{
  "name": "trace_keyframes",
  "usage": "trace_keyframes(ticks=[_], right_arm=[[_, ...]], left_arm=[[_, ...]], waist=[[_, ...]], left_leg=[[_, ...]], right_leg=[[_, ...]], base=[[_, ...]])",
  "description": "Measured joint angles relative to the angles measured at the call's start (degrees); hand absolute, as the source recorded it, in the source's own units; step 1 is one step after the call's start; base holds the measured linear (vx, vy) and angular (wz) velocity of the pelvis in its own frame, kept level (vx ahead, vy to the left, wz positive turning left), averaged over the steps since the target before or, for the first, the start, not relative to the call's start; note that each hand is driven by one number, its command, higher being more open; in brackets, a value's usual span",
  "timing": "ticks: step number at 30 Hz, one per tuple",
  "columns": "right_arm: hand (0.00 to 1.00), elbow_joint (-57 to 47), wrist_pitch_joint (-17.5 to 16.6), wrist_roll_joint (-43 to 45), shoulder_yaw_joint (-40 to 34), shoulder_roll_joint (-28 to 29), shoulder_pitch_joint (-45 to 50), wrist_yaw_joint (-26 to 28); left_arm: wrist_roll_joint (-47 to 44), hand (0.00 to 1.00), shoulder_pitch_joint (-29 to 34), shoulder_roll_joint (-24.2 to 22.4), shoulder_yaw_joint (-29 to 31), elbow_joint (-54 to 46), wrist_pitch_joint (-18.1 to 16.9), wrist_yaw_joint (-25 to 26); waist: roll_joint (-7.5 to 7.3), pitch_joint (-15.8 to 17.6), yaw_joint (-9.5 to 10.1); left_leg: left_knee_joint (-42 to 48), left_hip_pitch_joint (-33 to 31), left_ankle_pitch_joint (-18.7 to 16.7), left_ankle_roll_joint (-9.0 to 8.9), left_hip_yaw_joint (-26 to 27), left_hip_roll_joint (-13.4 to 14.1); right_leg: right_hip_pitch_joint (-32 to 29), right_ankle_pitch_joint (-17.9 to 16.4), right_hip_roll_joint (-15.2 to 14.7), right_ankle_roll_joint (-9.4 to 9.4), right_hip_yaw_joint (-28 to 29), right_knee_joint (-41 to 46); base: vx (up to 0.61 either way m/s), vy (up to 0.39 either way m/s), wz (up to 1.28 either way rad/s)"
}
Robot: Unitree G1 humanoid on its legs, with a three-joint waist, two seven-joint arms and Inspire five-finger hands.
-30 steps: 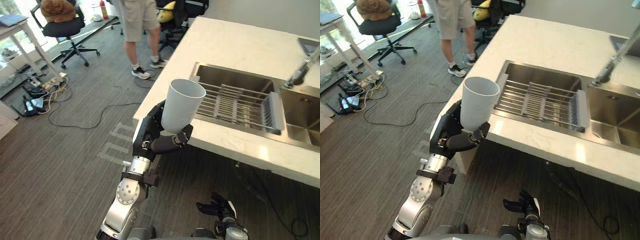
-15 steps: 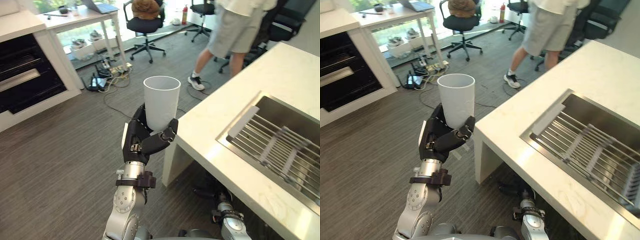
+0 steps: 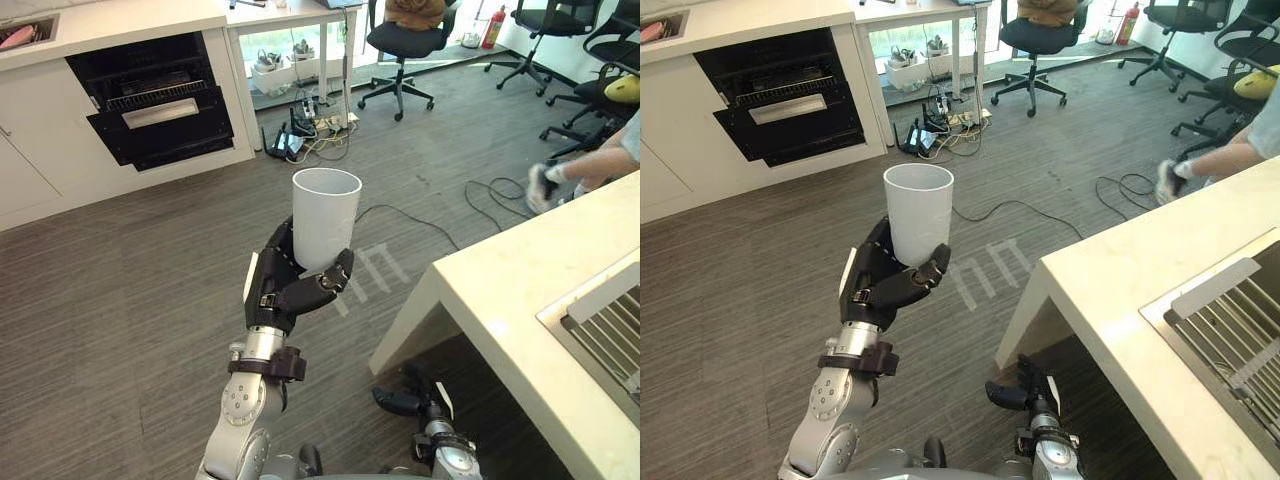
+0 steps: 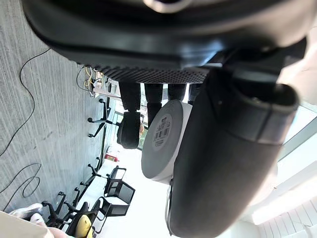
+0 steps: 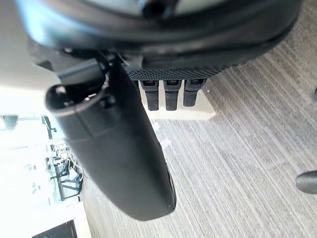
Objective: Walk over to the sink, pick up the cup, carry it to the dishwasher, place the cup inside the dishwasher, then close the dishwasher door
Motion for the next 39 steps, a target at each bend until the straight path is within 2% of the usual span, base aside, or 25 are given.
trace_keyframes(ticks=[2, 3, 5, 9, 11, 12, 13, 14, 15, 17, 19, 21, 23, 24, 29, 39], right_arm=[[0.9, -0.06, 0.02, -0.91, 1.42, -0.5, 0.07, 0.34], [0.9, -0.13, 0.02, -1.03, 2.28, -0.28, 0.15, 0.38], [0.9, -0.6, 0.02, -1.45, 2.7, -0.04, 0.14, 0.74], [0.9, -2.98, 0.02, -2.27, 3.31, -0.17, 0.24, 0.96], [0.9, -5.13, 0.02, -2.38, 4.09, -0.46, 0.69, 1.01], [0.9, -6.77, -0.02, -2.39, 4.57, -0.51, 1.15, 1.03], [0.9, -8.08, -0.15, -2.5, 4.83, -0.42, 1.65, 1.13], [0.9, -8.71, -0.2, -2.63, 4.84, -0.95, 1.94, 1.33], [0.9, -9.72, -0.22, -3.15, 4.86, -1.28, 2.3, 1.53], [0.9, -11.55, -0.21, -3.28, 4.9, -1.55, 2.33, 1.47], [0.9, -12.67, -0.24, -3.29, 4.89, -2.31, 2.32, 1.35], [0.9, -13.21, -0.78, -3.34, 4.41, -3.52, 2.35, 0.34], [0.9, -13.19, -0.86, -3.35, 4.03, -4.0, 2.34, 0.09], [0.9, -12.93, -0.86, -3.39, 3.55, -3.9, 2.43, 0.12], [0.9, -11.15, -0.85, -4.85, 3.72, -2.57, 2.79, 0.51], [0.9, -6.76, -0.84, -5.39, 3.65, -2.51, 2.77, 1.47]], left_arm=[[0.06, 0.3, 0.02, 0.44, -1.0, -0.07, 0.0, -0.85], [0.32, 0.3, -0.03, 1.06, -1.72, -0.1, 0.0, -1.33], [0.85, 0.3, -0.03, 1.29, -2.32, -0.09, 0.0, -1.62], [0.98, 0.3, -0.02, 1.39, -2.07, 0.01, 0.0, -1.87], [0.96, 0.3, -0.03, 1.46, -2.14, 0.03, -0.05, -1.95], [0.96, 0.3, -0.05, 1.57, -2.16, 0.05, -0.18, -2.12], [0.96, 0.3, -0.03, 1.76, -2.2, 0.14, -0.2, -2.19], [0.95, 0.3, 0.02, 1.32, -2.47, 1.77, -0.27, -2.4], [0.94, 0.3, 0.02, 1.29, -2.44, 2.79, -0.25, -2.75], [0.91, 0.3, -0.02, 0.87, -2.43, 3.6, -0.2, -3.62], [0.55, 0.3, 0.0, 0.65, -2.42, 3.91, -0.07, -3.9], [-0.04, 0.3, -0.08, 0.46, -2.38, 3.91, -0.08, -4.35], [-0.26, 0.3, -0.26, 0.75, -2.34, 3.87, -0.07, -4.5], [-0.26, 0.3, -0.24, 0.91, -2.4, 3.89, -0.04, -4.53], [-0.3, 0.3, -0.03, 1.8, -2.44, 3.96, 0.13, -4.56], [-0.25, 0.3, 0.73, 1.84, -2.41, 3.93, 0.18, -6.19]], waist=[[0.02, -0.11, -1.2], [-0.28, -0.32, -1.94], [-0.37, -0.38, -2.66], [-0.17, -0.25, -2.69], [-0.43, -0.41, -2.85], [-1.0, -0.75, -2.88], [-1.78, -1.09, -2.98], [-0.36, -1.71, -2.62], [0.28, -2.1, -2.25], [1.5, -2.07, -2.26], [1.42, -1.9, -2.24], [1.64, -1.6, -2.28], [1.92, -1.63, -2.3], [1.83, -1.4, -2.27], [1.7, -1.09, -2.14], [1.62, -1.13, -2.24]], left_leg=[[-1.19, 1.66, 0.41, 0.7, -2.2, -1.15], [-1.46, 2.17, 0.69, 1.18, -4.3, -1.53], [-1.38, 2.19, 0.72, 1.2, -7.29, -1.66], [-0.61, 3.07, 0.35, 0.58, -12.45, -1.35], [0.93, 4.06, -1.04, -1.59, -15.54, -1.15], [2.11, 4.03, -2.04, -2.92, -16.58, -1.47], [3.5, 4.05, -3.22, -3.9, -17.0, -1.82], [6.06, 3.71, -5.11, -5.16, -17.62, -0.15], [8.45, 2.9, -6.79, -7.28, -17.46, 1.85], [13.46, 1.29, -8.54, -9.66, -15.68, 4.8], [18.91, -0.56, -9.3, -9.65, -11.73, 7.82], [17.91, -0.79, -8.53, -8.29, -7.28, 11.03], [13.33, 0.52, -7.89, -7.82, -7.07, 10.19], [10.52, 1.46, -7.24, -6.92, -7.17, 9.6], [4.49, 3.35, -3.5, -6.59, -7.45, 7.28], [-1.42, 5.05, 0.44, -6.01, -7.54, 6.7]], right_leg=[[-1.72, -0.39, -0.95, -0.61, 1.92, 6.53], [-3.58, -1.95, -0.31, -1.39, 5.35, 10.25], [-5.49, -4.71, 2.43, -1.56, 9.9, 11.51], [-11.03, -5.79, 7.16, -1.62, 13.95, 11.54], [-12.02, -4.9, 8.71, -1.18, 15.21, 8.57], [-11.73, -2.74, 8.39, -1.26, 15.52, 5.37], [-11.04, 2.54, 7.63, -1.35, 15.2, 3.82], [-9.27, 2.17, 8.55, -1.65, 12.95, 3.09], [-7.44, 2.25, 9.75, -2.58, 10.9, 1.03], [-4.34, 2.55, 11.44, -3.53, 8.57, -1.33], [-1.56, 3.03, 12.7, -4.37, 6.99, -3.85], [0.16, 3.02, 13.05, -4.75, 5.84, -5.08], [0.05, 3.21, 12.8, -4.41, 5.79, -6.13], [-0.1, 3.58, 12.59, -4.11, 5.69, -6.74], [0.53, 5.33, 10.98, -3.47, 5.73, -9.39], [0.79, 7.76, 11.19, -3.9, 5.97, -11.67]], base=[[0.07, 0.068, 0.53], [0.13, 0.038, 0.81], [0.13, -0.04, 0.8], [0.15, -0.082, 0.79], [0.21, -0.166, 0.89], [0.21, -0.178, 0.88], [0.24, -0.208, 0.89], [0.24, -0.215, 0.81], [0.23, -0.215, 0.63], [0.18, -0.213, 0.5], [0.15, -0.187, 0.36], [0.08, -0.083, 0.21], [0.03, 0.039, 0.14], [0.01, 0.068, 0.14], [-0.01, 0.05, 0.09], [-0.06, -0.009, 0.0]])
